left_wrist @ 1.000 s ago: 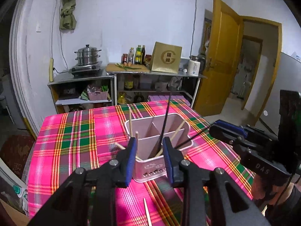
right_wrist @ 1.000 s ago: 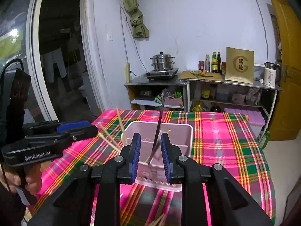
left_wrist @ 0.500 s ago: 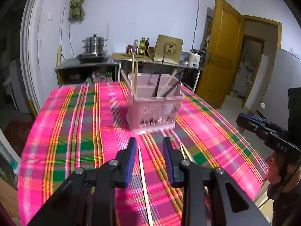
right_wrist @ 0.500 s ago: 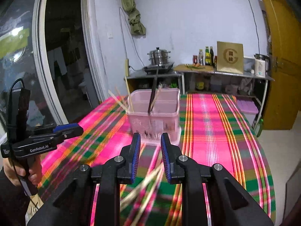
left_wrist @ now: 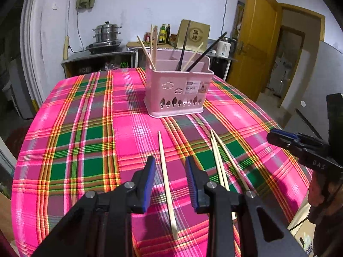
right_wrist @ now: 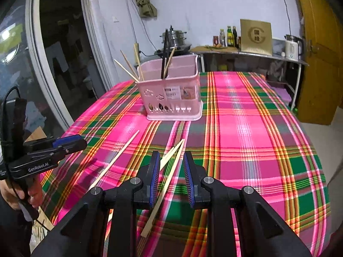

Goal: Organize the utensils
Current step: 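Grasp a wooden chopstick with the left tool while the right tool grasps another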

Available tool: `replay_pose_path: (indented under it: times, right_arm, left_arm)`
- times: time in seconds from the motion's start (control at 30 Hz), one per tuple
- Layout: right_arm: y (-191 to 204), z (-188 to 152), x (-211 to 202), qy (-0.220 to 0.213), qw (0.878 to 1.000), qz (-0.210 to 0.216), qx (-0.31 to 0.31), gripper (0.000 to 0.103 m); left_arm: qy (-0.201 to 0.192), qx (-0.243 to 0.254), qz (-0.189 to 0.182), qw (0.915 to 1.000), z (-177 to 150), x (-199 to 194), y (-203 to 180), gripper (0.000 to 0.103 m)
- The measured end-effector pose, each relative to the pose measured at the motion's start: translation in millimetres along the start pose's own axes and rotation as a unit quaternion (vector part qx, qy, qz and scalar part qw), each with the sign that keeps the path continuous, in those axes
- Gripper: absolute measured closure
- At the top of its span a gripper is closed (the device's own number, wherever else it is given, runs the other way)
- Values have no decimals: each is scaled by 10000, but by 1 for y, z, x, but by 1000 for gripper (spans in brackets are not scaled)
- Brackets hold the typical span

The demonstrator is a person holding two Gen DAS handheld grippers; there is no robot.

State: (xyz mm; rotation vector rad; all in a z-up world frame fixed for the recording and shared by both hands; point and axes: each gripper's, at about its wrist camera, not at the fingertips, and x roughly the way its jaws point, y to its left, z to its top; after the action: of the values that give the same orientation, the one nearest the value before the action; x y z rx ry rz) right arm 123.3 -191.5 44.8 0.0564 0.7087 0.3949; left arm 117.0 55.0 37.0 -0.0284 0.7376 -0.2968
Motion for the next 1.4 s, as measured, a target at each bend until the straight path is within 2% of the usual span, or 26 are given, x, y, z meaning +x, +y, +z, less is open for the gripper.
replay_pose_path:
  times: [0.53,0.8,1.17,1.3,1.4]
  right_arm:
    - [-6,1,78,798,9963,-312,52,80]
    - [-8,7,103,1059,9934,-444,35,80]
    - [-2,16,121,1244,9895,-694,-238,81]
    - [4,18,124,1346,9865,-836,-409,81]
    - [6,20,126,1434,9852,-828,-434,84]
  left_arm:
    - [834,36,65,9965,15,81,10,73]
    - [1121,141,168,9935,21,106,10,73]
    - [1159,458,436,9912,30,121,0,73]
    - [1147,402,445,9916,32,123,-1,73]
    - [1169,430,464,9911,33,125,-2,74]
